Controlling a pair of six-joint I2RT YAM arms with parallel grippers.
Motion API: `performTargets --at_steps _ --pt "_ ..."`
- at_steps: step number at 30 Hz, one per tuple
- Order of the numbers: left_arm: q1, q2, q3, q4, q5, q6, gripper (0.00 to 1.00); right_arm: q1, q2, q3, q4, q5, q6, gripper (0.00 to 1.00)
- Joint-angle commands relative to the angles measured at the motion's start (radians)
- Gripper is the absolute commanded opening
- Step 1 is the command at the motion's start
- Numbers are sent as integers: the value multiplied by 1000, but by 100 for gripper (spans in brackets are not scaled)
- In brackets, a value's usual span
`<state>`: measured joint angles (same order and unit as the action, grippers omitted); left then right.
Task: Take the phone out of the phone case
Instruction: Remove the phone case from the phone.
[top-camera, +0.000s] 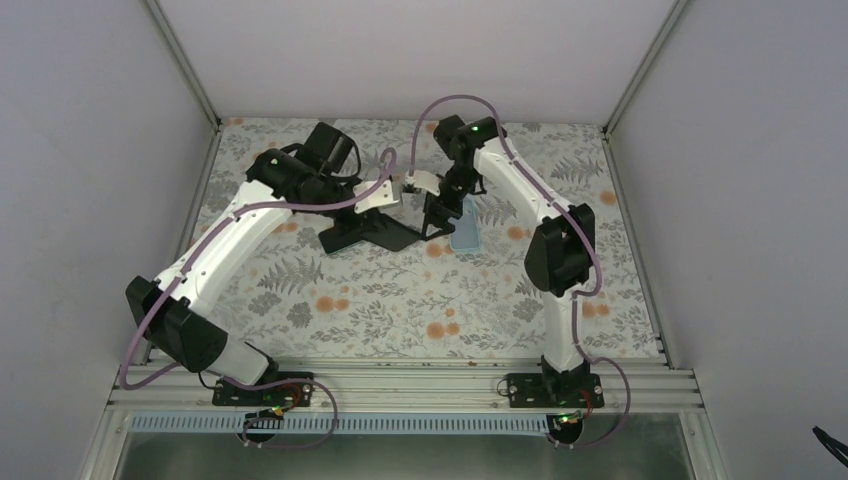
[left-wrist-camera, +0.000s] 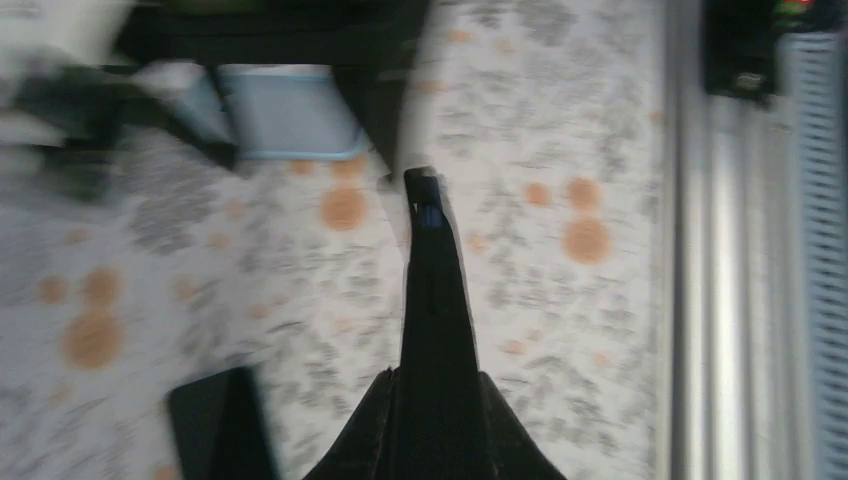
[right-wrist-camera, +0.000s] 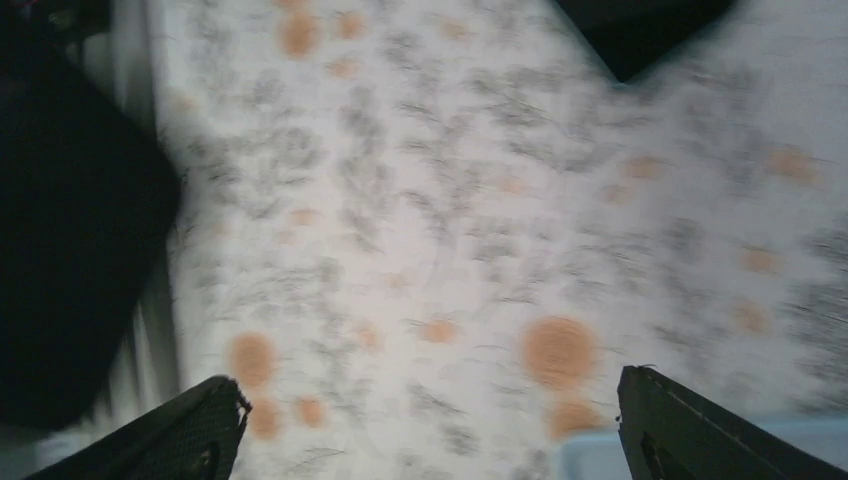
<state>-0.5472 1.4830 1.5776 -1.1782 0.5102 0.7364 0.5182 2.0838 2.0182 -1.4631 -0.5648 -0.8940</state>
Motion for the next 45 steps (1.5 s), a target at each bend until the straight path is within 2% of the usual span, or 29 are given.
performTargets --at_steps 1,8,12,17,21,24,30,45 --pt "-106 -86 15 -184 407 18 2 -97 73 87 270 114 36 91" --pt "-106 -95 15 -183 393 23 2 -155 85 106 263 138 30 91" --pt "-105 -85 22 -181 335 44 2 -166 43 70 205 106 1 91" --pt "-72 -25 65 -179 242 73 2 -122 -148 -184 186 45 -37 91" --pt "-14 32 105 -180 255 109 2 -54 -341 -402 242 9 -17 91" --pt "5 57 123 -179 267 128 2 -21 -401 -468 255 -26 8 91" --pt "25 82 137 -179 298 141 2 12 -450 -508 288 -62 46 91" --pt "30 96 160 -179 288 126 2 14 -441 -463 251 -113 23 86"
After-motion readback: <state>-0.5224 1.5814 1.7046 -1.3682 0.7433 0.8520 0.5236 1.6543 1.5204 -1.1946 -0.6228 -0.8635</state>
